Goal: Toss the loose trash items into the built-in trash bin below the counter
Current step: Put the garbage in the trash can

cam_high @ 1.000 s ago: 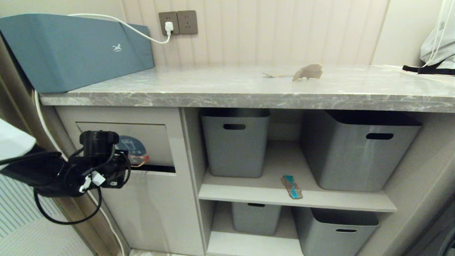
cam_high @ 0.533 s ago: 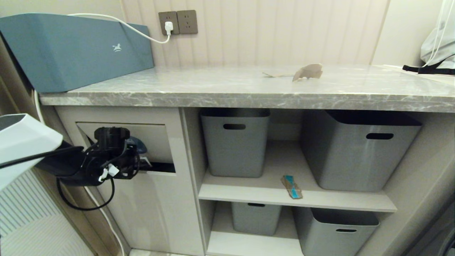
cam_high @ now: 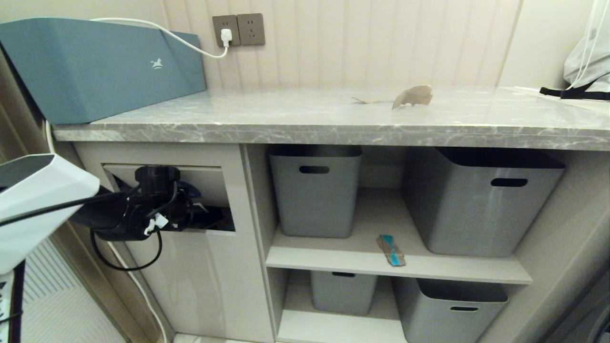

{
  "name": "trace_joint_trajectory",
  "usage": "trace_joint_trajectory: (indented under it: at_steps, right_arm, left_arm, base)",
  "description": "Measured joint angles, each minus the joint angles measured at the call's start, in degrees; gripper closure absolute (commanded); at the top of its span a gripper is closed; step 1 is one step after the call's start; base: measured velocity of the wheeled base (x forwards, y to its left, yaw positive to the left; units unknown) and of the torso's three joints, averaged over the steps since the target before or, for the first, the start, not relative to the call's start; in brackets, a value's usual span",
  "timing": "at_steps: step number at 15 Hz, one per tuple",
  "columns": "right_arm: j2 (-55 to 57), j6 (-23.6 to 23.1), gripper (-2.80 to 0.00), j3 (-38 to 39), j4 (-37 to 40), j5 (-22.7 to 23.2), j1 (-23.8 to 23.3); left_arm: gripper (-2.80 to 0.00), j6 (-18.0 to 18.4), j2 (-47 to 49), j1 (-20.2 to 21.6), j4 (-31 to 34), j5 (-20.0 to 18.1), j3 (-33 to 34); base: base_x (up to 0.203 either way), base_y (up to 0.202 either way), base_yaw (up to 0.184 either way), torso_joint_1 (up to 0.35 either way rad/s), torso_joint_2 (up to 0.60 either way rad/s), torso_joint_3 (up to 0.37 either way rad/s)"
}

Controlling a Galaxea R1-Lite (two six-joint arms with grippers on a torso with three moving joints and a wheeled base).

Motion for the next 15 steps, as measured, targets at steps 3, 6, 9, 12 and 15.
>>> trace_joint_trajectory:
  at_steps: [3, 6, 9, 12, 15]
  right_arm:
    - [0.00, 0.00, 0.00, 0.00, 0.01, 0.01, 0.00]
    - [0.00, 0.00, 0.00, -0.01, 0.01, 0.02, 0.00]
    - [0.00, 0.00, 0.00, 0.00, 0.01, 0.02, 0.00]
    - [0.00, -0.01, 0.00, 0.00, 0.00, 0.01, 0.00]
    - [0.00, 0.00, 0.00, 0.00, 0.00, 0.02, 0.00]
  left_arm:
    - [0.00, 0.50, 0.97, -0.22, -0.02, -1.46, -1.49]
    - [-2.80, 1.37, 1.74, -0.30, -0.13, -1.56, -2.68]
    - [-2.80, 1.37, 2.36, -0.57, -0.12, -1.63, -3.45]
    - [-2.80, 1.38, 2.76, -0.97, -0.11, -1.56, -3.84]
    - [-2.80, 1.29, 1.32, -0.96, -0.03, -0.83, -0.55]
  base:
    - [0.000, 0.000, 0.000, 0.000, 0.00, 0.000]
    - [0.000, 0.000, 0.000, 0.000, 0.00, 0.000]
    - [0.000, 0.000, 0.000, 0.000, 0.00, 0.000]
    - [0.000, 0.000, 0.000, 0.000, 0.00, 0.000]
    - [0.000, 0.000, 0.000, 0.000, 0.00, 0.000]
